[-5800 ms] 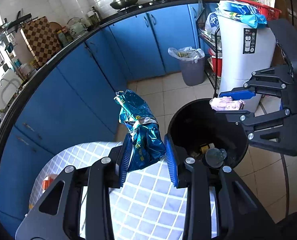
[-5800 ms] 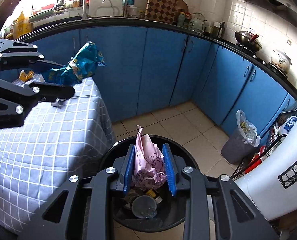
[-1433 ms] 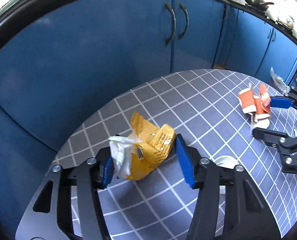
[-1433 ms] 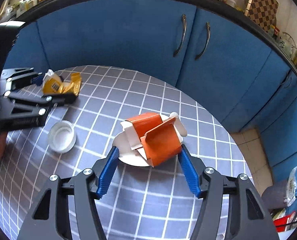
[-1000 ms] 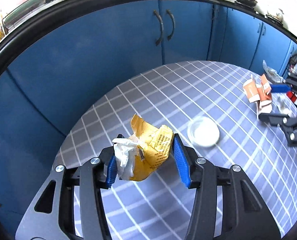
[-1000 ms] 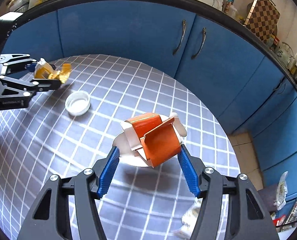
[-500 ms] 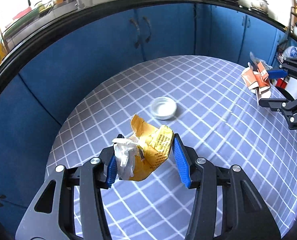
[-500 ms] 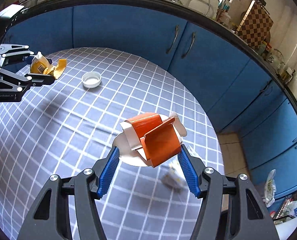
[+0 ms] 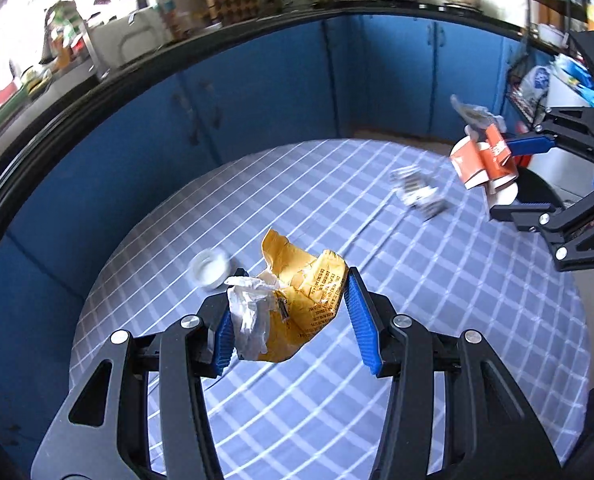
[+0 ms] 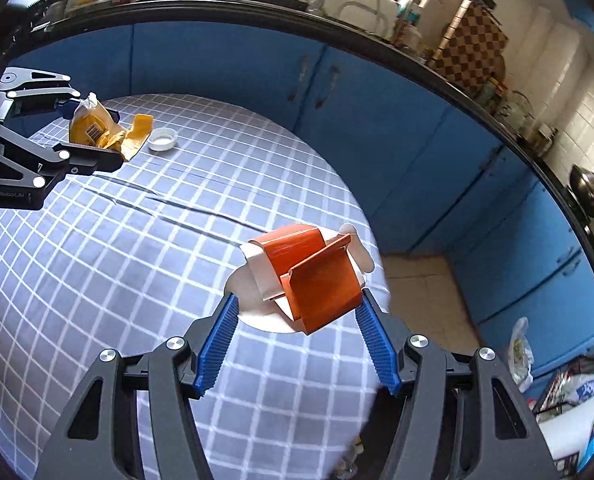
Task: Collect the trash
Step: 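Carry both items over the black bin and open the right tool to drop the carton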
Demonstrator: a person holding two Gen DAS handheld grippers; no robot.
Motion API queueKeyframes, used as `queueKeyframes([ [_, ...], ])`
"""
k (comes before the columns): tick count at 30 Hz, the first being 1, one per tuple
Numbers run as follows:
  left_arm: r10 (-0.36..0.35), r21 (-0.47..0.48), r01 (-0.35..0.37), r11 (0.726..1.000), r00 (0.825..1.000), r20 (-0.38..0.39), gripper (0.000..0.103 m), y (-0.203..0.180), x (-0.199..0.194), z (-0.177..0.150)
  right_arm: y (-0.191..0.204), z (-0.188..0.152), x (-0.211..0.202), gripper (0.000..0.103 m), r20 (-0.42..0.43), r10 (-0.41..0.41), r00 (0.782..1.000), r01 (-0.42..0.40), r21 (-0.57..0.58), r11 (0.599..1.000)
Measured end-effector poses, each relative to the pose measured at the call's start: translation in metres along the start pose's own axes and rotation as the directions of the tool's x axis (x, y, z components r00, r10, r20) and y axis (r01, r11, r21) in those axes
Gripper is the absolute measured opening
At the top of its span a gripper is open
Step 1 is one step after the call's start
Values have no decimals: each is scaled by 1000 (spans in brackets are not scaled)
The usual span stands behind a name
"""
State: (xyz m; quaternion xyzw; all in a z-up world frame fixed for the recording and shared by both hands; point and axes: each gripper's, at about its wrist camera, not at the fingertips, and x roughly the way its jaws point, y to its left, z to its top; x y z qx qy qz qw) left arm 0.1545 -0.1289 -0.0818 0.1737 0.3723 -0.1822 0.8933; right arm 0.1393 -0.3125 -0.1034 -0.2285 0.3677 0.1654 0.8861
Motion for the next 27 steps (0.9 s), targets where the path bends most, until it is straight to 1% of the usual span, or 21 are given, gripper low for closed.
queueKeyframes([
  [6, -51, 79, 49, 996, 998, 26, 50, -51, 1, 27, -28, -31, -13, 59, -15, -39, 999, 40, 55, 998],
  [14, -108, 175, 101, 979, 994, 28, 50, -111, 10, 56, -66, -66, -22, 60, -48, -85, 995, 90, 120, 989],
  [18, -133, 210, 125, 970, 991, 23, 51, -135, 18, 71, -83, -84, -26, 61, -54, -98, 994, 105, 152, 983],
  [27, -173, 277, 163, 947, 985, 13, 51, -184, 37, 104, -120, -108, -26, 61, -59, -114, 992, 124, 204, 971],
])
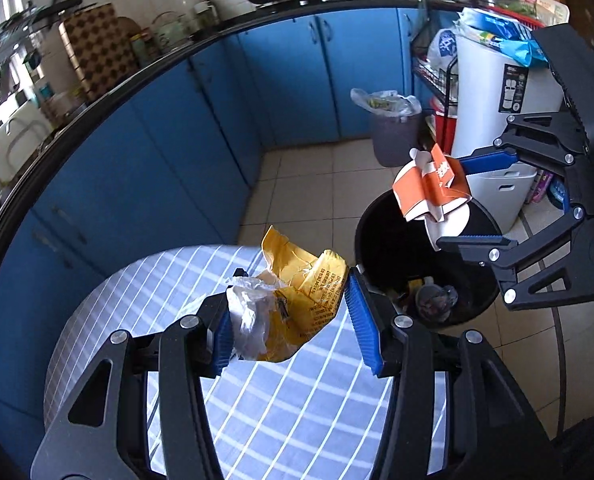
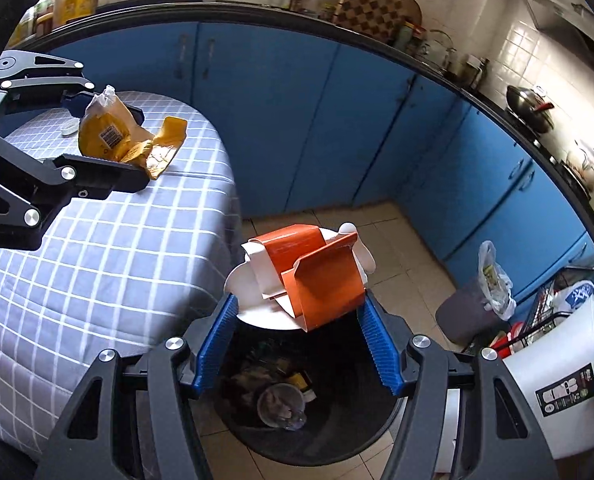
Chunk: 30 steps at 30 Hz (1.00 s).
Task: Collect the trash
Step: 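Carry both items over the black bin and open the right tool to drop the carton, then open the left tool over the bin to drop the yellow wrapper, then move both open tools back to the white medicine box and clear lid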
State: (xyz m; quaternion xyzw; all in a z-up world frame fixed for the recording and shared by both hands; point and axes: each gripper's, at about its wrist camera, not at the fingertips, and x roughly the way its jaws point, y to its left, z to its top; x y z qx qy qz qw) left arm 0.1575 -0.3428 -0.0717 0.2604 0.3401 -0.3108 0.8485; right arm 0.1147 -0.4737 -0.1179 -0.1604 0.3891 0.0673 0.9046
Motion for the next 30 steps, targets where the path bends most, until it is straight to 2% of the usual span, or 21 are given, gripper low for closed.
queueKeyframes([
  [2, -10, 9, 10, 1000, 1000, 1, 51, -7, 5, 9, -8, -2, 3, 63, -3, -9, 1000, 10, 11, 1000],
  [3, -14, 14, 14, 1000, 1000, 2, 51, -10, 8, 13, -14, -4, 5, 68, -7, -15, 1000, 15, 26, 1000],
  [4, -20, 19, 20, 1000, 1000, 1, 51, -13, 11, 17, -18, -6, 6, 80, -9, -28, 1000, 28, 34, 999],
  [5, -24, 24, 24, 999, 1000, 0, 51, -17, 14, 21, -20, -6, 7, 85, -6, -42, 999, 42, 37, 998],
  [12, -64, 66, 64, 996, 998, -6, 52, -45, 32, 43, -44, -23, 11, 85, -11, -66, 998, 67, 89, 994],
  [22, -114, 124, 113, 986, 993, -1, 58, -84, 49, 66, -72, -49, 7, 85, -34, -93, 995, 97, 139, 986],
  [23, -114, 126, 113, 986, 993, 3, 62, -85, 49, 68, -74, -51, 6, 85, -34, -92, 995, 96, 144, 985],
  [26, -96, 119, 91, 989, 995, 32, 86, -86, 46, 69, -77, -55, 5, 85, -34, -91, 995, 95, 157, 983],
  [30, -85, 116, 80, 990, 996, 35, 88, -83, 44, 67, -75, -55, 4, 85, -32, -86, 996, 90, 154, 984],
])
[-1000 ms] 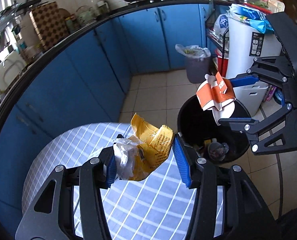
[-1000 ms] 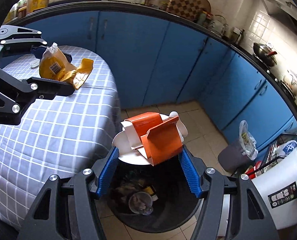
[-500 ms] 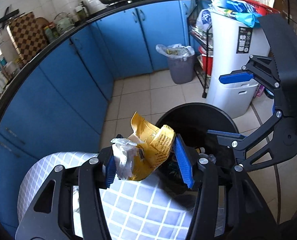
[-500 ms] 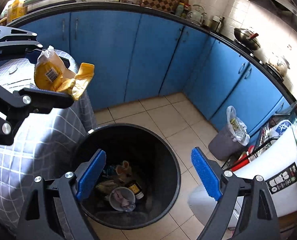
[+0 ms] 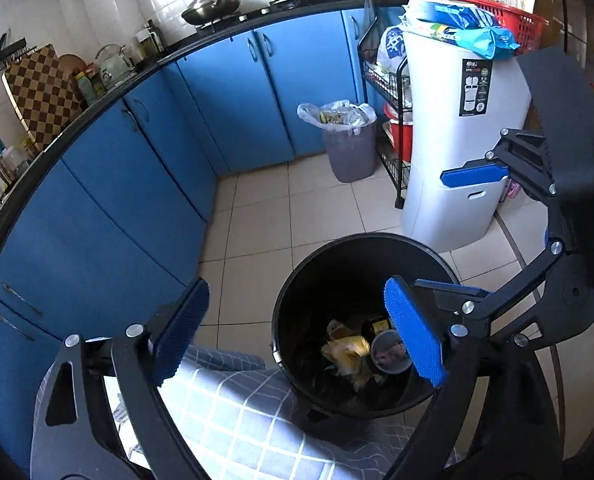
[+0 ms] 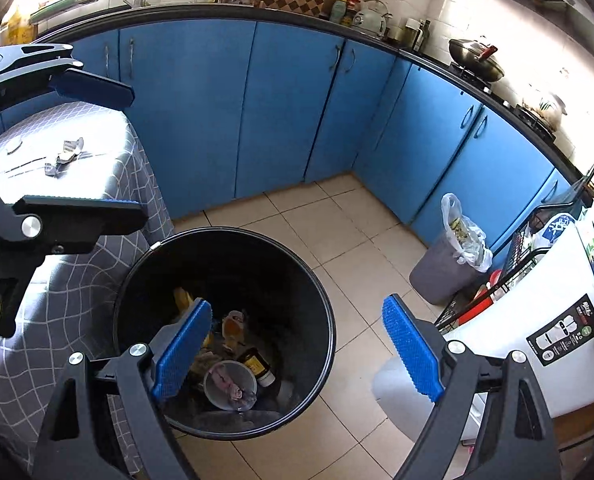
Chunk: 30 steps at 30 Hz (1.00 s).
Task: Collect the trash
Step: 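Move both open tools back to the white medicine box and clear lid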
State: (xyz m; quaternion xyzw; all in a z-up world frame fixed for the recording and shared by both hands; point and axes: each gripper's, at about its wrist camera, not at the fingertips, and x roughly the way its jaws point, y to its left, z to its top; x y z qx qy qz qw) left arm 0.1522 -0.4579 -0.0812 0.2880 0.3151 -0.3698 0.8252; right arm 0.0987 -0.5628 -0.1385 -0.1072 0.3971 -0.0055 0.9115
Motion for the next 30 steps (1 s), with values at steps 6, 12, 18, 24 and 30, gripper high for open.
queueKeyframes([
  [6, 42, -30, -42, 999, 999, -23, 88, 23, -8, -21, 15, 13, -2, 85, 15, 36, 999, -36, -8, 999],
  [12, 102, -92, -105, 990, 994, -42, 89, 69, -32, -61, 59, 36, 0, 85, 21, 80, 997, -78, -79, 994],
  [18, 174, -183, -184, 966, 982, -70, 89, 121, -61, -107, 109, 62, 0, 85, 31, 135, 990, -129, -158, 979],
  [24, 248, -259, -266, 928, 964, -100, 95, 166, -89, -156, 166, 86, 3, 85, 27, 197, 980, -185, -232, 955],
  [30, 283, -325, -322, 889, 945, -164, 96, 206, -106, -209, 222, 105, 16, 85, -5, 252, 968, -242, -293, 925],
])
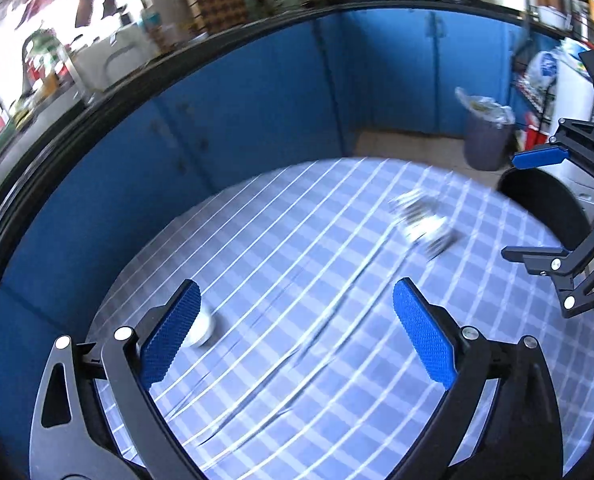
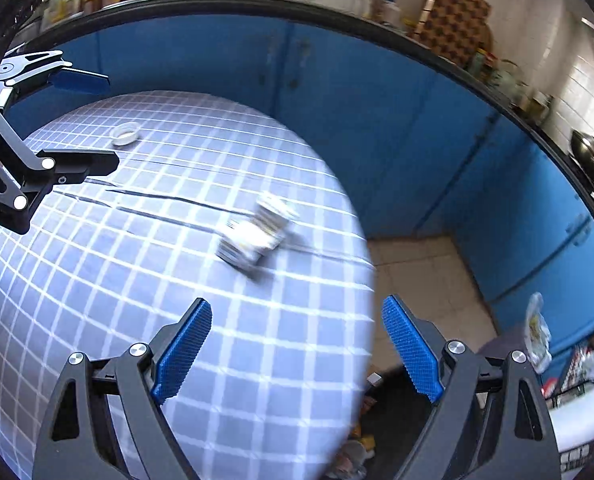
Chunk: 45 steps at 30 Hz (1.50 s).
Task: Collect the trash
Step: 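Move both open tools back to the white medicine box and clear lid, then close the right tool on the white medicine box while the left tool grasps the clear lid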
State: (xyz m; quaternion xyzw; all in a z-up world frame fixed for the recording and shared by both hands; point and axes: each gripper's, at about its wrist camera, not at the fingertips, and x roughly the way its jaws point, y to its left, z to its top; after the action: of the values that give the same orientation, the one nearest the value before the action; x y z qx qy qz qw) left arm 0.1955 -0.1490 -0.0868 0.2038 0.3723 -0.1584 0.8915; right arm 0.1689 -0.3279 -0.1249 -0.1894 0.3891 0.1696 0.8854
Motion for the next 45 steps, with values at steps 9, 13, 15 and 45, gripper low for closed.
queueKeyframes([
  [9, 15, -121, -23, 992, 998, -67, 96, 65, 28, -34, 27, 32, 37, 85, -47, 39, 998, -40, -16, 999],
  [13, 23, -144, -36, 989, 995, -92, 96, 78, 44, -36, 29, 40, 49, 85, -67, 32, 997, -33, -14, 999],
  [15, 20, -157, -37, 987, 994, -106, 96, 86, 55, -37, 28, 43, 55, 85, -78, 35, 996, -36, -5, 999],
  [45, -79, -95, 70, 993, 992, -94, 42, 88, 45, -48, 46, 43, 41, 28, -27, 41, 999, -44, -97, 994],
])
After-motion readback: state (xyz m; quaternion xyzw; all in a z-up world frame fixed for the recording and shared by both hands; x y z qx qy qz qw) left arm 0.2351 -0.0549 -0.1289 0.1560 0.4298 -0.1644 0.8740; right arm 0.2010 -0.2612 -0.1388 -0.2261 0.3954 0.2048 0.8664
